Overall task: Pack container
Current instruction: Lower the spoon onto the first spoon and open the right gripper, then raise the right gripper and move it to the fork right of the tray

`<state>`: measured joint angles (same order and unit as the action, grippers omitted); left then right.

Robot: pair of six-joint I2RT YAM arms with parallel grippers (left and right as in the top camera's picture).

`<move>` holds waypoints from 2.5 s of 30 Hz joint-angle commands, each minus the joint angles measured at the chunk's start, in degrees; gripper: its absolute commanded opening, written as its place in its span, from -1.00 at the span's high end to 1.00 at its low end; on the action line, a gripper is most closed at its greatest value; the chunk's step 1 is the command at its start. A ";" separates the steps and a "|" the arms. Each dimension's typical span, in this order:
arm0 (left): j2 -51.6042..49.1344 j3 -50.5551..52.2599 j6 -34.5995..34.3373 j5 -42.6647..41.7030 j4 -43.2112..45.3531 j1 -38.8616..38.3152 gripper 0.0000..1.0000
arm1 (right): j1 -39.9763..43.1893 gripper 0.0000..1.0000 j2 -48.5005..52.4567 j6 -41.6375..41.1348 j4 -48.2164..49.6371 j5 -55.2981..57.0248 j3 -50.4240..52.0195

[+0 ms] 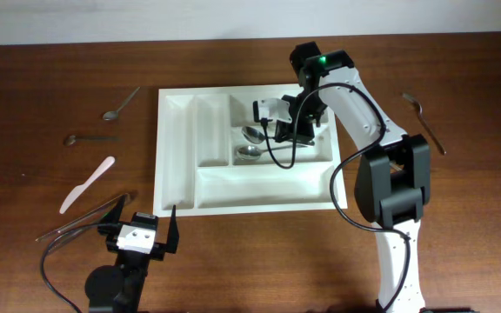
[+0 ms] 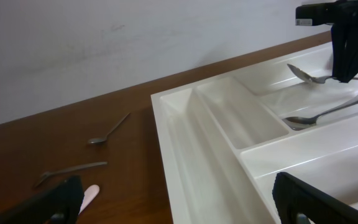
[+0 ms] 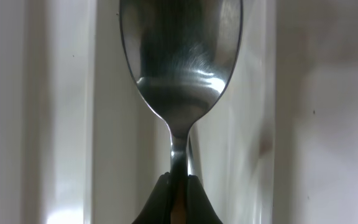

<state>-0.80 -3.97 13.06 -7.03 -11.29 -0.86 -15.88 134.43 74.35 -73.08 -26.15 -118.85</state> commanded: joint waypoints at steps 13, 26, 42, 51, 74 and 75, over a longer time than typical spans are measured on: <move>0.46 0.50 0.11 -0.22 0.17 -0.04 -0.99 | 1.03 -0.08 -0.85 0.15 0.90 -0.20 0.57; 0.46 0.50 0.11 -0.22 0.17 -0.04 -0.99 | 0.92 -0.29 -3.58 -5.38 1.27 -0.20 -1.27; 0.46 0.50 0.09 -0.22 0.17 -0.04 -0.98 | 4.28 -0.98 -14.36 -21.68 -7.74 3.65 -14.14; 0.46 0.50 0.11 -0.20 0.17 -0.04 -0.99 | 7.02 -0.98 -15.04 -36.17 -8.00 0.07 -13.60; 0.46 0.50 0.11 -0.22 0.17 -0.04 -0.99 | 20.87 -0.97 -14.32 -51.67 -4.35 8.68 -12.83; 0.46 0.50 0.09 -0.22 0.17 -0.04 -0.99 | 21.66 -0.98 -14.03 -53.66 -3.48 10.03 -12.83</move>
<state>-0.80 -3.97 13.08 -7.03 -11.29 -0.86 3.90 119.55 27.09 -77.52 -20.43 -131.98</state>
